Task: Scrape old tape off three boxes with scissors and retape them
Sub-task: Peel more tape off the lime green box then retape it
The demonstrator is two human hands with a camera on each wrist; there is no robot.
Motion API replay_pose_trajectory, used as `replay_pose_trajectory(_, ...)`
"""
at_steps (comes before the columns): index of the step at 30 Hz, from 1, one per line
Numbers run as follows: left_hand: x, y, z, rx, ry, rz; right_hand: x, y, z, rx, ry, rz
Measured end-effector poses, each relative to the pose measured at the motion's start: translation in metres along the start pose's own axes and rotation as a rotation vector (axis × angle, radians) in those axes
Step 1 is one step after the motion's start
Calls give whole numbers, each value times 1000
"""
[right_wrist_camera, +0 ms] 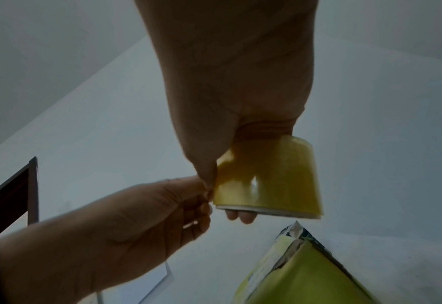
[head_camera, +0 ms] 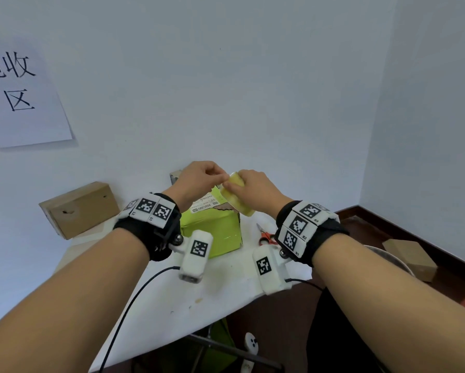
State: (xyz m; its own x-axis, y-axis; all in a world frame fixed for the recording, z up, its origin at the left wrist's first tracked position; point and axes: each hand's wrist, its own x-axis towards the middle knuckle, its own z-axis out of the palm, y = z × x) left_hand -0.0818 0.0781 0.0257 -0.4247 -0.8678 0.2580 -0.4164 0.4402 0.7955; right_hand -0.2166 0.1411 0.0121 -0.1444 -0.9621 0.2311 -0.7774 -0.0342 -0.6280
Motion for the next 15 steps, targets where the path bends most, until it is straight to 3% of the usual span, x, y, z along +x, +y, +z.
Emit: replay_pose_trajectory(15, 0, -8, 15, -87, -2, -32, -12, -7, -22, 48, -182, 230)
